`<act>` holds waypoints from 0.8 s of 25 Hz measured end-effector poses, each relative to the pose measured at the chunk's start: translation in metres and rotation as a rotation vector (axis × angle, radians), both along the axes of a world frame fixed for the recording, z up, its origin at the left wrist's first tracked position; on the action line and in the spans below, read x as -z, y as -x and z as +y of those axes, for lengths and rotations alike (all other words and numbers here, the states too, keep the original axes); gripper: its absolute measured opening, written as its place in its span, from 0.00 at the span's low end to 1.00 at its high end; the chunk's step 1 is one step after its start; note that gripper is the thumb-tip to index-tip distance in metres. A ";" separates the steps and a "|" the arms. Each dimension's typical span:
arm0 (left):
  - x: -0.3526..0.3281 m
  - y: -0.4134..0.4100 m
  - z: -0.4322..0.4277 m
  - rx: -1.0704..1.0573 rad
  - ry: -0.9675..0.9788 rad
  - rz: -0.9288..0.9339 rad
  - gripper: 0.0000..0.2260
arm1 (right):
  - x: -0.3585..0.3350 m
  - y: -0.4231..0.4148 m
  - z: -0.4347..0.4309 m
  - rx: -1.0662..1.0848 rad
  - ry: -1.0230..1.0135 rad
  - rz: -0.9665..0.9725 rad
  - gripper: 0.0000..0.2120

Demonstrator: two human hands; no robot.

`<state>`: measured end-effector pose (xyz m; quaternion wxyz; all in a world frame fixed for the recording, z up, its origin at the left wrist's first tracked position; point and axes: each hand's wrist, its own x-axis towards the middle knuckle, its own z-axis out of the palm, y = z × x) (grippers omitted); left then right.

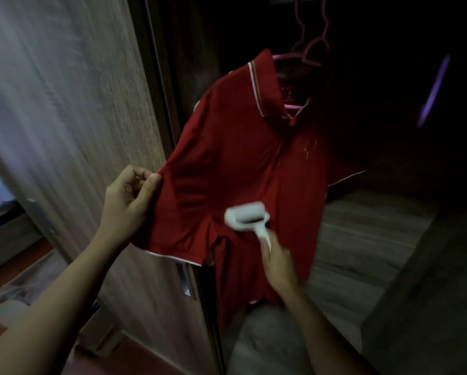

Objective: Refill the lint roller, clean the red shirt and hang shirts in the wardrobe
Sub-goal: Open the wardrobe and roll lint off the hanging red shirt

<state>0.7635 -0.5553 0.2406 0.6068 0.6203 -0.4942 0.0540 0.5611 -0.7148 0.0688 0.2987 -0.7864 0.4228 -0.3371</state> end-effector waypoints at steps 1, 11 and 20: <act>0.000 0.001 0.000 -0.001 -0.001 -0.002 0.08 | 0.018 0.006 0.003 -0.020 -0.065 0.082 0.18; 0.003 0.001 0.000 -0.055 -0.012 -0.012 0.09 | -0.076 0.032 -0.096 0.203 0.127 -0.237 0.17; 0.040 0.053 0.014 -0.132 -0.102 -0.021 0.08 | 0.062 0.055 0.010 -0.047 -0.285 0.052 0.15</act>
